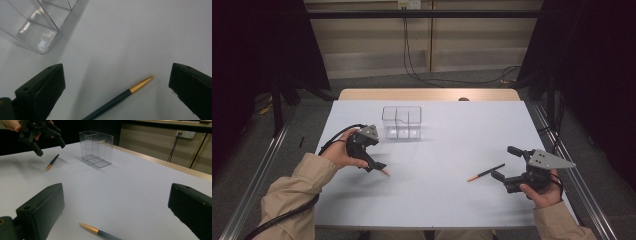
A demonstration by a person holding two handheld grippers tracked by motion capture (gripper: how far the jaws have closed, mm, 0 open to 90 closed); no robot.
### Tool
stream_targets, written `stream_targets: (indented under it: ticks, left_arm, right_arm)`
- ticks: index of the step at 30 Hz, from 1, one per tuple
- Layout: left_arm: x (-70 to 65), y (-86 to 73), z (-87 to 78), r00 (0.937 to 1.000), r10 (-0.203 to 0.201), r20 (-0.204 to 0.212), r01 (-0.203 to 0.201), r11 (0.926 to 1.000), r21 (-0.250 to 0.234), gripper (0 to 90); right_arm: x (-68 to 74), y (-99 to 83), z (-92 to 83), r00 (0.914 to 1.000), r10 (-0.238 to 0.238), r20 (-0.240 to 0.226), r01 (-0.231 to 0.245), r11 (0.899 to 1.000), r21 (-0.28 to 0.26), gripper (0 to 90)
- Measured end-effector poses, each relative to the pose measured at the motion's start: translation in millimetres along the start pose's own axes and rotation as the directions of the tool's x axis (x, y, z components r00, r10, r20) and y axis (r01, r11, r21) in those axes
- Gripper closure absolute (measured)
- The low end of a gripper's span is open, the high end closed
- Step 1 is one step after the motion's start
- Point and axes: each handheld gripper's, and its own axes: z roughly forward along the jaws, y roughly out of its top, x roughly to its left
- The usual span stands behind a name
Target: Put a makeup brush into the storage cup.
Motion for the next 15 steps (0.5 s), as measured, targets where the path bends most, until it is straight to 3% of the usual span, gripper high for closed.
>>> stream_targets:
  ticks: [7, 15]
  left_arm:
    - [-1.3, 4.3, 3.7, 0.9990, 0.043, 0.008, -0.044, 0.9912, 0.125, 0.5]
    - [-1.8, 6.8, 7.8, 0.9974, 0.071, 0.009, -0.071, 0.9813, 0.179, 4.6]
  right_arm:
    - [0.6, -0.1, 0.0, 1.0000, -0.001, 0.002, 0.001, 1.000, 0.000, 0.0]
    - [0.4, 0.0, -0.1, 1.0000, -0.002, 0.001, 0.002, 1.000, 0.001, 0.0]
